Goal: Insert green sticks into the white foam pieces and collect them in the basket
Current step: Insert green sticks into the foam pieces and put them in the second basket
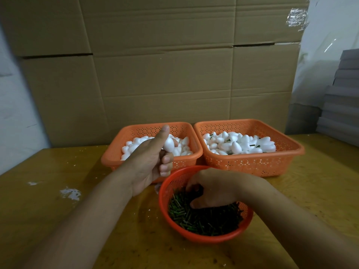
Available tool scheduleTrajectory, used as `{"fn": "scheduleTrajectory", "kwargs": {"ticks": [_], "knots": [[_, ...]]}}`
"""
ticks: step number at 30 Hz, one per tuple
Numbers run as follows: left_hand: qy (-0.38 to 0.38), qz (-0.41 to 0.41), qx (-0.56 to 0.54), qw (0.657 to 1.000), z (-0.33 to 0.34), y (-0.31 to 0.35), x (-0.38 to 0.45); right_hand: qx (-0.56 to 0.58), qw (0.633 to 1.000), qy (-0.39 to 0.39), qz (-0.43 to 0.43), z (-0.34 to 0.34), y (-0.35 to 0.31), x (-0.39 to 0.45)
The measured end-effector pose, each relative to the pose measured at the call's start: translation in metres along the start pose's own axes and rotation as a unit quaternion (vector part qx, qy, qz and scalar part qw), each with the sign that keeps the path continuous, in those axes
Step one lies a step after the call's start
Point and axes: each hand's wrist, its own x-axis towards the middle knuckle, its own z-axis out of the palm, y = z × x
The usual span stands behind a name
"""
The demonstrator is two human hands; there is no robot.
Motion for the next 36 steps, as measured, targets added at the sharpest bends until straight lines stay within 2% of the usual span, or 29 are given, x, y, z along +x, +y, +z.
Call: {"fn": "scheduleTrajectory", "kwargs": {"ticks": [3,13,22,25,30,33,36], "knots": [[-0.019,0.008,0.015,1.000,-0.0013,-0.0024,-0.0007,0.001,1.000,-0.001,0.000,0.0001,-0.0004,0.0009],[-0.007,0.016,-0.035,0.999,-0.0056,-0.0045,0.0018,0.002,1.000,0.005,-0.003,0.0007,0.0007,0.0012],[-0.008,0.038,-0.024,0.999,-0.0035,-0.0071,0.0021,0.005,1.000,0.003,0.003,0.0009,0.0010,0.0018],[0.015,0.051,0.038,0.998,-0.0030,-0.0082,0.0025,0.006,1.000,0.002,0.004,0.0010,0.0010,0.0016],[0.103,0.118,0.156,0.975,-0.0025,-0.0096,0.0061,0.001,1.000,0.005,0.003,0.0001,0.0003,0.0017],[0.120,0.152,0.173,0.966,-0.0022,-0.0071,0.0047,-0.003,1.000,0.005,0.004,-0.0001,0.0000,0.0012],[0.118,0.152,0.145,0.970,0.0004,-0.0056,0.0041,0.001,1.000,0.002,0.005,-0.0004,-0.0002,0.0007]]}}
